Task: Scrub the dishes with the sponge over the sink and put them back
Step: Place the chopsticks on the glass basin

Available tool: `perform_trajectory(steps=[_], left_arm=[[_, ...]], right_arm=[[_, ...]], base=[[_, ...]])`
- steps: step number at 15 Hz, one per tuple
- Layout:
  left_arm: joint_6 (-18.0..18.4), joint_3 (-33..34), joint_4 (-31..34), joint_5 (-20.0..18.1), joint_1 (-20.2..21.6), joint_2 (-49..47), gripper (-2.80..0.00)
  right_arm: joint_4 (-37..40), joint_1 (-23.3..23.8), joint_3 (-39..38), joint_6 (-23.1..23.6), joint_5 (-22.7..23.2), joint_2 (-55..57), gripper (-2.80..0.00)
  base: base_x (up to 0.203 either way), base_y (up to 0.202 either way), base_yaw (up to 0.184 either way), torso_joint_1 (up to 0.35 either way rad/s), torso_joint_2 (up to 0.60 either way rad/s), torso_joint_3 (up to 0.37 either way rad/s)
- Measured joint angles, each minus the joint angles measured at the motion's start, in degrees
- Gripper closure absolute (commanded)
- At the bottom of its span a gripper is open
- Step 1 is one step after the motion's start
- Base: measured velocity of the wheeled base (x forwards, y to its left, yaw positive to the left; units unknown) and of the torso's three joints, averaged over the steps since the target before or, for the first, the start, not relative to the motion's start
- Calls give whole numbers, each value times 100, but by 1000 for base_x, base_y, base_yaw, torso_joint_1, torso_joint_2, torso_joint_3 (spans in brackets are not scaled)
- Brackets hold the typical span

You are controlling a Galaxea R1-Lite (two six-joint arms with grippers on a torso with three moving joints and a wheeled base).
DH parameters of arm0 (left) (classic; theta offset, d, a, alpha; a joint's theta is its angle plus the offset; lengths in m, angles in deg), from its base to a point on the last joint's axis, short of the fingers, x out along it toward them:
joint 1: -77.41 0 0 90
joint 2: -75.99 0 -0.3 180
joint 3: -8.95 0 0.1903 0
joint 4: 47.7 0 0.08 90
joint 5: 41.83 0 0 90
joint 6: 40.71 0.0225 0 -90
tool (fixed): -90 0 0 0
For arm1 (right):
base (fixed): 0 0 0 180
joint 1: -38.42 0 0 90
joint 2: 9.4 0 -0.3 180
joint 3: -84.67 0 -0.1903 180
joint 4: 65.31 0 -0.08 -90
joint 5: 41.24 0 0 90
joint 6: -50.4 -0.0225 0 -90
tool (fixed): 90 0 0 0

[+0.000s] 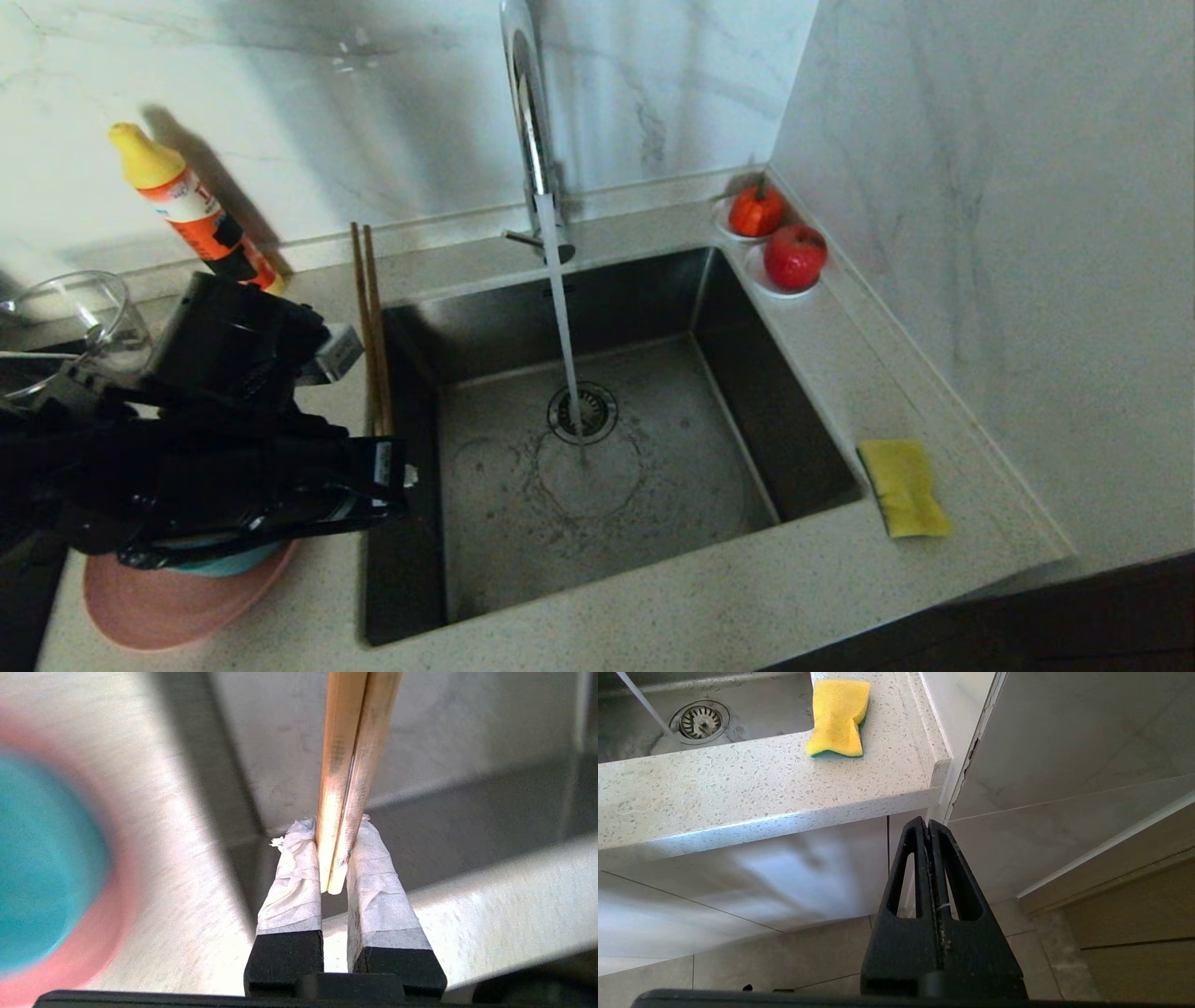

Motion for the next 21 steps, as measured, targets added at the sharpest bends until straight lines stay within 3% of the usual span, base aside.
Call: perform_trajectory(steps=[5, 10, 14, 18, 21], left_arm=[[-672, 570, -102, 1176, -2, 583, 0], [-855, 930, -138, 1457, 0, 1054, 0], [-965, 1231, -155, 1453, -9, 1214, 0], [-953, 1023, -355, 1518, 1, 1423, 0], [-943, 701, -367, 1900, 9, 1500, 0]], right_arm=[[0, 0, -5, 0, 0, 0, 0], [-1, 2, 0, -2, 0, 0, 0], [1, 2, -2, -1, 0, 0, 0], [2, 2, 0, -1, 0, 0, 0], [1, 2, -2, -2, 0, 0, 0]], base=[[0, 0, 0, 0, 0, 0], [0, 0, 0, 0, 0, 0], [0, 0, 0, 0, 0, 0], [0, 0, 0, 0, 0, 0], [0, 0, 0, 0, 0, 0]])
